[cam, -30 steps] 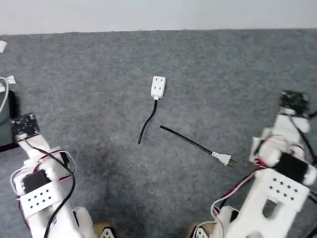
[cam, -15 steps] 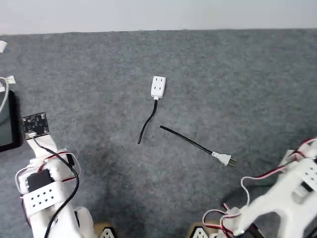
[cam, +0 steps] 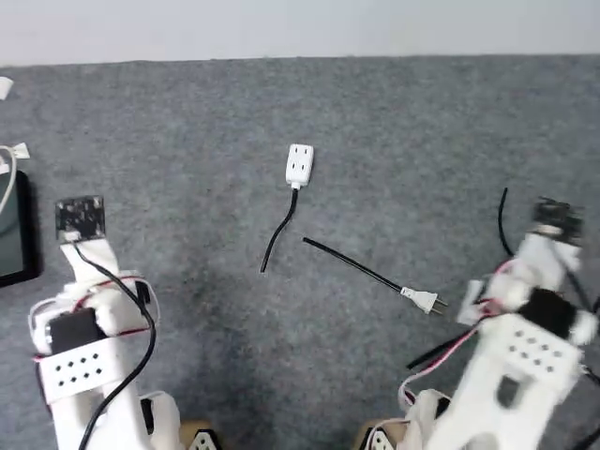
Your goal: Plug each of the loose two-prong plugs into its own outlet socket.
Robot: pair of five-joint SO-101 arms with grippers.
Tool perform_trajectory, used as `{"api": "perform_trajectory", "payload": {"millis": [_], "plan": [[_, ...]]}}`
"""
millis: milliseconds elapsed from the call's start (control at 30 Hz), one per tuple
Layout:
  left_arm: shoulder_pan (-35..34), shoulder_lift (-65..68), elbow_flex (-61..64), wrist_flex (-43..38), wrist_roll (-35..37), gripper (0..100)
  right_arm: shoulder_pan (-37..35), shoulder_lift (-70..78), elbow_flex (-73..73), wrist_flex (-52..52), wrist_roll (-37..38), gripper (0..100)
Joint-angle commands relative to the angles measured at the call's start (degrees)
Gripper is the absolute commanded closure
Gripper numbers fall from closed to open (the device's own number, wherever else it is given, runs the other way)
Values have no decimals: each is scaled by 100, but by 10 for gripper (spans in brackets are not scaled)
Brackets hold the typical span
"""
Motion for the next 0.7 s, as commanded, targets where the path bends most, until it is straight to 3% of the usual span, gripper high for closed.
{"api": "perform_trajectory", "payload": {"millis": [0, 167, 333, 667], "plan": [[62, 0, -1165, 404, 202, 946, -708, -541, 396, -382, -9, 979], [633, 598, -1965, 1073, 404, 895, -1191, -418, 967, -971, 44, 979], [1029, 1829, -2800, 730, 677, 895, -1288, -198, 2215, -2563, 211, 980], [1785, 5275, -5262, 571, 844, 891, -1297, -189, 2409, -2501, 484, 980]]}}
